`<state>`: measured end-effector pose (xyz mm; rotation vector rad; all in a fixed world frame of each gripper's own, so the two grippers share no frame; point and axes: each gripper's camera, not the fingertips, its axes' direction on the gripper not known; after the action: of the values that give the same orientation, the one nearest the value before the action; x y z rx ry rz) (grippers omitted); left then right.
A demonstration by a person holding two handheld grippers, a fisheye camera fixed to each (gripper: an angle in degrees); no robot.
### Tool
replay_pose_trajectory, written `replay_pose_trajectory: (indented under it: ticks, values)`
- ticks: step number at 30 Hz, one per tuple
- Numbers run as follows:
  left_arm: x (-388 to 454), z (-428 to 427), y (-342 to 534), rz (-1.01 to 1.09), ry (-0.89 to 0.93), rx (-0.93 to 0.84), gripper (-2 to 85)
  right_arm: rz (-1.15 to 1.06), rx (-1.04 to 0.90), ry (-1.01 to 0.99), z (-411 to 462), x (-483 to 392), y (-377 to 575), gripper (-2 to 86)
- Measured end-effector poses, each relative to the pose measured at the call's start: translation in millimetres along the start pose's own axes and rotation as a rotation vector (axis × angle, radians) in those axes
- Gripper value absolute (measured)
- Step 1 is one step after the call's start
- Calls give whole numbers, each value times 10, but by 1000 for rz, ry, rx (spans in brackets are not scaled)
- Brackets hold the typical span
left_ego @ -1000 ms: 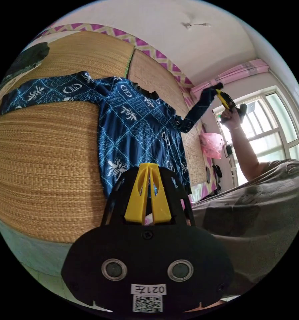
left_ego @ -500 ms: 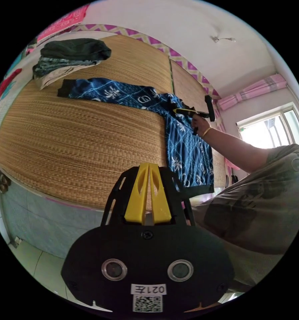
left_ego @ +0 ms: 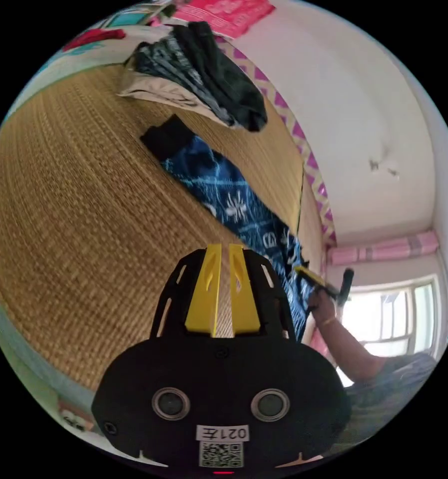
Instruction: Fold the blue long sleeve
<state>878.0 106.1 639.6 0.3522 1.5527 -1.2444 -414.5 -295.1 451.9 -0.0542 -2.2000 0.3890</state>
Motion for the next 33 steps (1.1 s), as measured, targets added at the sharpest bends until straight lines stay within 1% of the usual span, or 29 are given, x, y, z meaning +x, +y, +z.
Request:
replay_pose_trajectory:
  ticks: [2, 4, 5, 8, 10, 14, 16, 18, 20, 23, 25, 26, 28, 29, 31, 32, 33]
  values:
    - [-239, -17, -162, -83, 49, 63, 30, 35, 48, -73, -395, 199, 181, -8]
    - [-522, -51, -333, -180, 35, 142, 61, 53, 60, -119, -648, 366, 384, -7]
    - [-592, -35, -375, -203, 26, 137, 70, 75, 58, -134, -786, 486, 546, -8]
    - [-863, 10, -458, -279, 32, 168, 80, 155, 26, -145, -1039, 767, 993, -7]
    - [-997, 23, -504, -314, 100, 214, 78, 204, 2, -138, -1153, 898, 1264, -7]
    - [-1129, 48, -628, -328, 170, 262, 83, 308, -46, -115, -1318, 1092, 1784, -7]
    - [-1174, 7, -662, -320, 181, 292, 48, 359, -58, -118, -1348, 1162, 1963, -7]
    - [-1096, -101, -635, -267, 192, 350, 6, 409, -61, -129, -1369, 1233, 2122, -7]
    - [-925, -193, -632, -197, 212, 361, -3, 453, -58, -134, -1409, 1312, 2299, -7]
    - [-345, -421, -630, 4, 241, 357, -8, 475, -52, -134, -1466, 1402, 2503, -7]
    - [400, -606, -561, 215, 278, 352, -9, 483, -49, -137, -1489, 1461, 2632, -7]
    - [615, -640, -524, 267, 288, 350, -9, 492, -48, -143, -1498, 1506, 2725, -7]
    - [1557, -697, -290, 473, 300, 324, -9, 510, -40, -155, -1509, 1577, 2879, -7]
    - [1807, -692, -205, 523, 296, 319, -9, 526, -33, -167, -1516, 1627, 2987, -7]
    - [2728, -576, 198, 690, 337, 291, -9, 548, -21, -186, -1527, 1703, 3152, -7]
    - [2922, -527, 301, 718, 354, 283, -9, 559, -12, -199, -1538, 1754, 3260, -7]
    - [3303, -386, 515, 766, 396, 252, -9, 564, -8, -204, -1546, 1781, 3316, -7]
